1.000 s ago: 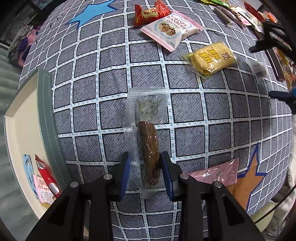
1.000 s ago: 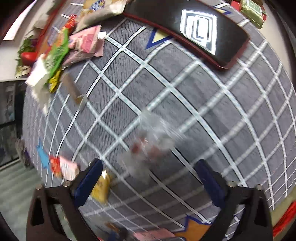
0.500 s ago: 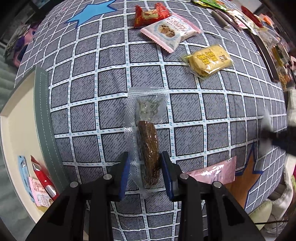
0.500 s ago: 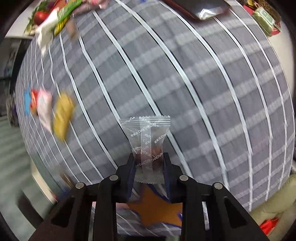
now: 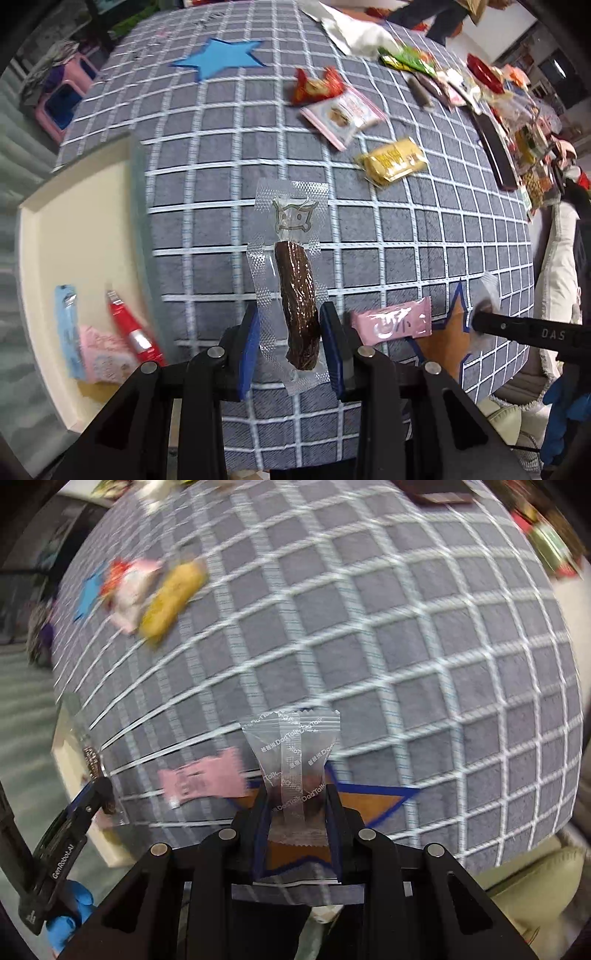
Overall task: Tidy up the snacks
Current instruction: 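Carry the jerky and candy to the cream tray and release them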
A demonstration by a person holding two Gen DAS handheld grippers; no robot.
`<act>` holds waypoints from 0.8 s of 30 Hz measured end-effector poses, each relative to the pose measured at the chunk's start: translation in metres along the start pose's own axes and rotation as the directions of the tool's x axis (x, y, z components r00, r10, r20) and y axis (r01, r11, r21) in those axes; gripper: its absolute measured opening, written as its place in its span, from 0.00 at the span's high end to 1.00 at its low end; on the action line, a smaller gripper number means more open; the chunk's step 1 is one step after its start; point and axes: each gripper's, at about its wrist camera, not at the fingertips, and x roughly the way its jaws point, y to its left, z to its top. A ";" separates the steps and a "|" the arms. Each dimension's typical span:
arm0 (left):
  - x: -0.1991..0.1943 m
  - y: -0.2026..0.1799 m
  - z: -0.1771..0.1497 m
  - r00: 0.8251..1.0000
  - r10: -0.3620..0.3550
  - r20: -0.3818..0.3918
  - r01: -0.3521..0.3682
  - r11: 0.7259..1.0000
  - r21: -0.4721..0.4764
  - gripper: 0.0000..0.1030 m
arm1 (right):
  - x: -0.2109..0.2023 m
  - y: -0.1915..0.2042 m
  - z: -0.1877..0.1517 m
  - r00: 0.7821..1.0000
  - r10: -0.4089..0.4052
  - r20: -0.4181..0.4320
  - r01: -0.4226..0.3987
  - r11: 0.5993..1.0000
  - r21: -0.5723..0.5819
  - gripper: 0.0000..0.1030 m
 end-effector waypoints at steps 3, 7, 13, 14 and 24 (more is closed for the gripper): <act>-0.018 0.022 -0.007 1.000 0.003 0.031 -0.001 0.998 -0.060 0.66 | 0.000 0.034 0.005 1.000 0.017 -0.024 -0.019 0.996 -0.088 0.72; -0.038 0.058 -0.015 0.997 0.029 0.070 -0.019 0.989 -0.146 0.66 | 0.010 0.105 0.000 0.997 0.035 -0.069 -0.050 0.971 -0.234 0.72; -0.048 0.118 -0.037 0.992 0.095 0.083 -0.068 0.957 -0.282 0.66 | 0.040 0.215 -0.013 0.992 0.047 -0.119 -0.094 0.899 -0.428 0.72; -0.047 0.129 -0.041 0.992 0.102 0.077 -0.074 0.950 -0.303 0.66 | 0.044 0.234 -0.016 0.991 0.051 -0.125 -0.103 0.884 -0.457 0.72; -0.015 0.161 -0.058 0.990 0.134 -0.044 -0.141 0.932 -0.335 0.47 | 0.065 0.322 -0.025 0.986 0.038 -0.161 -0.126 0.803 -0.582 0.36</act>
